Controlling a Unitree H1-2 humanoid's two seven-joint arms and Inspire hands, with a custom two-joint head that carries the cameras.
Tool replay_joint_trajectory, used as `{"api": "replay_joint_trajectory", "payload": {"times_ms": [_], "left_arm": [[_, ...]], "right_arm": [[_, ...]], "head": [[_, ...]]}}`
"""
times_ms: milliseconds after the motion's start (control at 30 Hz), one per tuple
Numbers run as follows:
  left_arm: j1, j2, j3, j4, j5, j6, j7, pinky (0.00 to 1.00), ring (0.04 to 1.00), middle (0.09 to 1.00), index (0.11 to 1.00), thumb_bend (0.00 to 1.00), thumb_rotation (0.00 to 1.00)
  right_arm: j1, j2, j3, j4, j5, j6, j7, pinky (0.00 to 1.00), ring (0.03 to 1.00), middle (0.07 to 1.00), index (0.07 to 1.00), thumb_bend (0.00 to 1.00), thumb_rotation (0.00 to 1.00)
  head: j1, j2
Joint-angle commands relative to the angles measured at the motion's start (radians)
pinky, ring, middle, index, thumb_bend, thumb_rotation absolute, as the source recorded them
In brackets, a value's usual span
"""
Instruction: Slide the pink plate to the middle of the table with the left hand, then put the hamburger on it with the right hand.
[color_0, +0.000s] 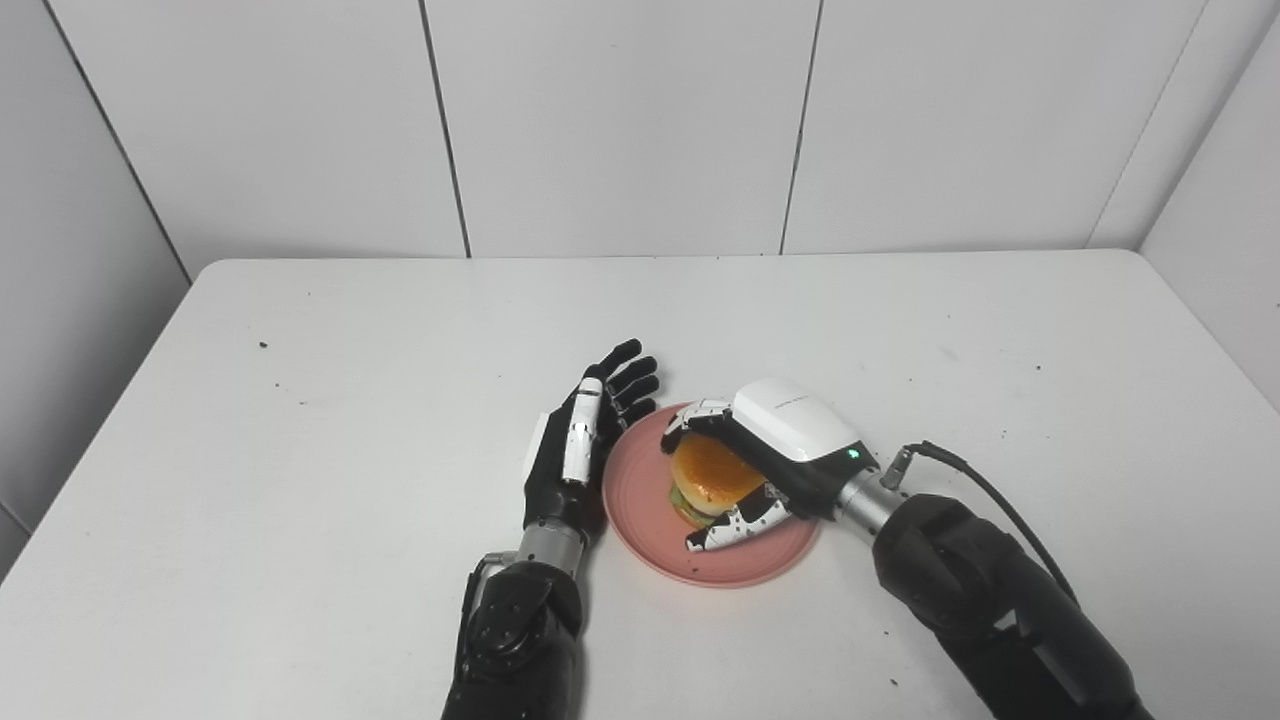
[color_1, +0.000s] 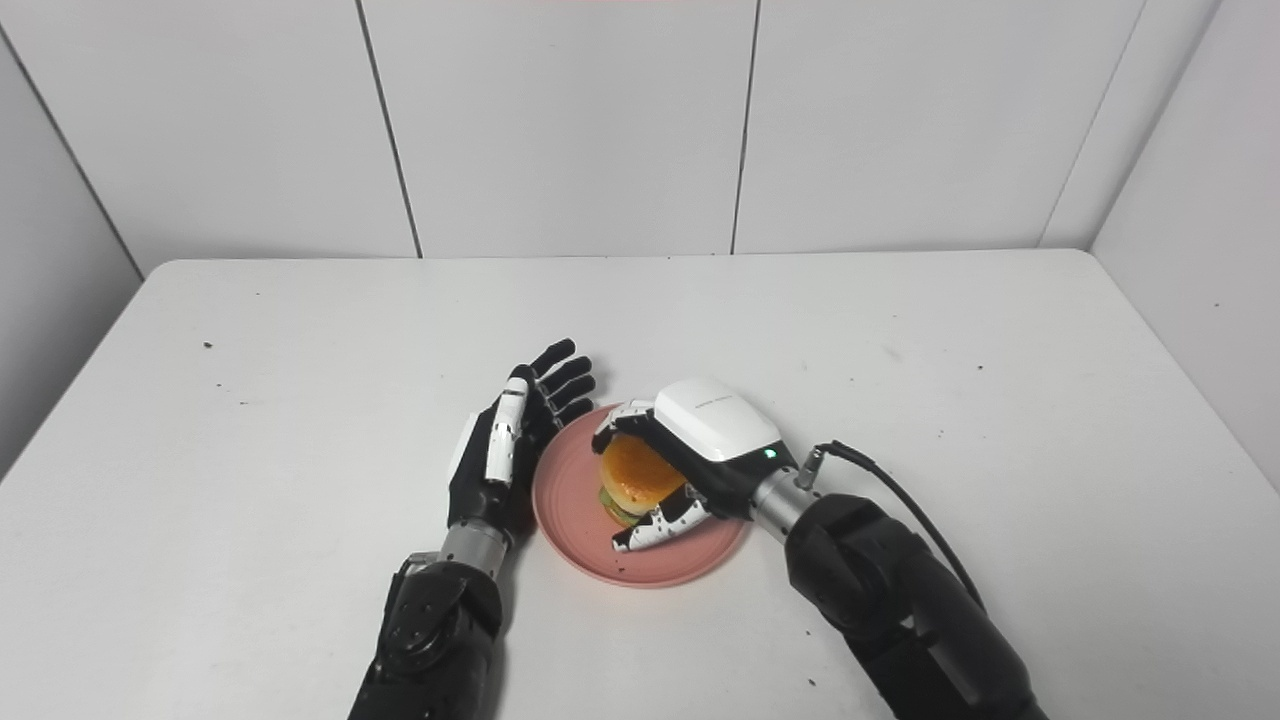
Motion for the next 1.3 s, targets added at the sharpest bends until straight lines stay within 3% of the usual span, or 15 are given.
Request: {"api": "replay_joint_trajectory", "payload": {"times_ms": [0,200,367,600,700,733,867,967,1133,1267], "left_arm": [[0.009,-0.011,0.008,0.014,-0.008,-0.001,0.005,0.74,0.777,0.763,0.745,0.25,1.0],[0.014,0.003,-0.006,0.008,0.007,-0.014,-0.003,0.73,0.78,0.768,0.749,0.24,1.0],[0.011,-0.002,0.003,0.006,-0.012,-0.002,-0.004,0.74,0.787,0.77,0.747,0.23,1.0],[0.005,-0.007,0.015,0.015,-0.04,-0.001,-0.015,0.76,0.797,0.784,0.756,0.26,1.0],[0.006,0.0,0.007,0.011,-0.015,-0.003,-0.001,0.76,0.795,0.785,0.762,0.29,1.0],[0.007,0.005,0.001,0.01,-0.003,-0.007,0.002,0.8,0.826,0.815,0.797,0.36,1.0],[0.012,0.027,-0.017,0.004,0.048,-0.045,0.0,0.91,0.898,0.88,0.867,0.47,1.0],[0.013,0.048,-0.039,0.007,0.09,-0.119,-0.01,0.98,0.976,0.962,0.942,0.48,1.0],[0.018,0.07,-0.062,-0.008,0.123,-0.157,-0.012,1.0,1.0,1.0,1.0,0.5,1.0],[0.036,0.074,-0.067,-0.031,0.141,-0.185,-0.007,1.0,1.0,1.0,1.0,0.52,1.0]], "right_arm": [[-0.016,-0.006,-0.031,-0.043,0.028,-0.039,-0.022,0.85,0.939,0.976,0.953,0.73,0.53],[0.001,-0.009,-0.059,-0.048,0.059,-0.089,-0.061,0.99,1.0,1.0,1.0,0.8,0.76],[0.014,0.003,-0.09,-0.045,0.069,-0.132,-0.117,1.0,1.0,1.0,1.0,0.83,0.9],[0.044,0.048,-0.154,-0.055,0.083,-0.175,-0.236,1.0,1.0,1.0,1.0,0.75,0.85],[0.073,0.099,-0.204,-0.082,0.161,-0.139,-0.25,1.0,1.0,1.0,1.0,0.71,0.81],[0.082,0.116,-0.221,-0.089,0.186,-0.128,-0.251,1.0,1.0,1.0,1.0,0.68,0.81],[0.114,0.161,-0.289,-0.082,0.294,-0.108,-0.251,0.98,1.0,1.0,1.0,0.62,0.9],[0.128,0.192,-0.34,-0.038,0.378,-0.116,-0.267,1.0,1.0,1.0,1.0,0.56,0.99],[0.158,0.233,-0.404,-0.012,0.58,-0.065,-0.231,1.0,1.0,1.0,1.0,0.67,1.0],[0.192,0.262,-0.436,-0.006,0.735,-0.052,-0.2,1.0,1.0,1.0,1.0,0.66,0.96]], "head": [[0.0,0.001],[0.0,0.0],[-0.003,0.001],[-0.012,0.002],[-0.012,0.003],[-0.012,0.003],[-0.01,0.002],[-0.01,0.002],[-0.015,0.003],[-0.018,0.003]]}}
